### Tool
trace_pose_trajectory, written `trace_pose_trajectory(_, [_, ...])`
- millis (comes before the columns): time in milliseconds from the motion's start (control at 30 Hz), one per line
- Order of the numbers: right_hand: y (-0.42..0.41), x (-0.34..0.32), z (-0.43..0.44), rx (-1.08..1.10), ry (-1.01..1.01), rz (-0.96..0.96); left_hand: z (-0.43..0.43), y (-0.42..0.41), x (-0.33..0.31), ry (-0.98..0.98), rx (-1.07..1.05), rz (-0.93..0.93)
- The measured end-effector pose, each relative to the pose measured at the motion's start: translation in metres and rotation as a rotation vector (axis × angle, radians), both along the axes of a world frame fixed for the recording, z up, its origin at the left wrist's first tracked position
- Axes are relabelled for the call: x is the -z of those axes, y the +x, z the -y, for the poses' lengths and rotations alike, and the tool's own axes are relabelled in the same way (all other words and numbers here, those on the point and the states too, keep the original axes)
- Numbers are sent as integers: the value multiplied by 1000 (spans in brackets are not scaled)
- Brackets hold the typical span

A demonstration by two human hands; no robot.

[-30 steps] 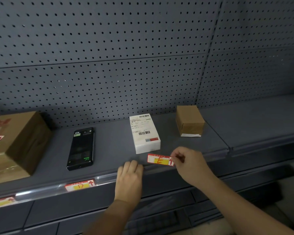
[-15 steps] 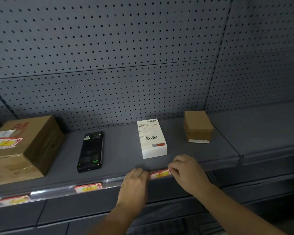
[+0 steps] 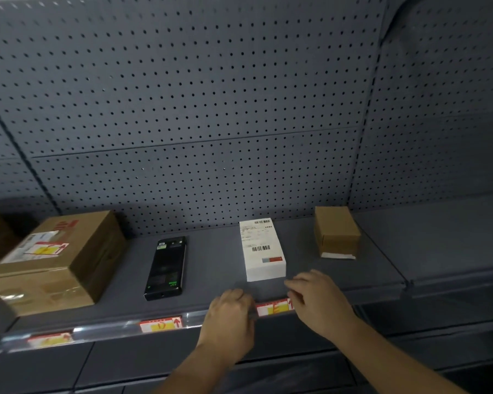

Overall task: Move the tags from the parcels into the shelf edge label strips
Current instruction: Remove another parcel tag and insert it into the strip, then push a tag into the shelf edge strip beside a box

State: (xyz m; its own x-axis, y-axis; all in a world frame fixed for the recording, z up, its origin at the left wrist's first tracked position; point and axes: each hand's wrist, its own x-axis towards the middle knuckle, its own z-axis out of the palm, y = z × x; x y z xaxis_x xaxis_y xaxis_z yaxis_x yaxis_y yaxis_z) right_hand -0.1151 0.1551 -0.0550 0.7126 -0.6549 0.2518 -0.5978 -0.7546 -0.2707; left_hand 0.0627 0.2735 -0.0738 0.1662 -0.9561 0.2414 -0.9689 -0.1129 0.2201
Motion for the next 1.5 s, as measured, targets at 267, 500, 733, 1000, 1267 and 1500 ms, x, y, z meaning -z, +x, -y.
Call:
trace_pose_trajectory(267, [42,-58,-14,-116,109,124,-24,17,-68,-64,-261,75])
trace_pose_trajectory(500, [120,-91,-83,-400,87,147,-120,56,-103,-115,-578,112])
trace_pose_trajectory(733, [200,-105,-167,-574,101,171,-227,106,-119,-175,-765,105])
trace_pose_trajectory(1000, [292,-110,-226,-569,110,174,-298,195,-123,-172,-762,68])
trace_pose_trajectory(1267, [356,-101,-249,-453,117,170,-303,290,-120,-70,-599,26])
trace_pose_trajectory(1500, [399,-102,-213,-322,85,173,-251,353,-124,-98,-467,19])
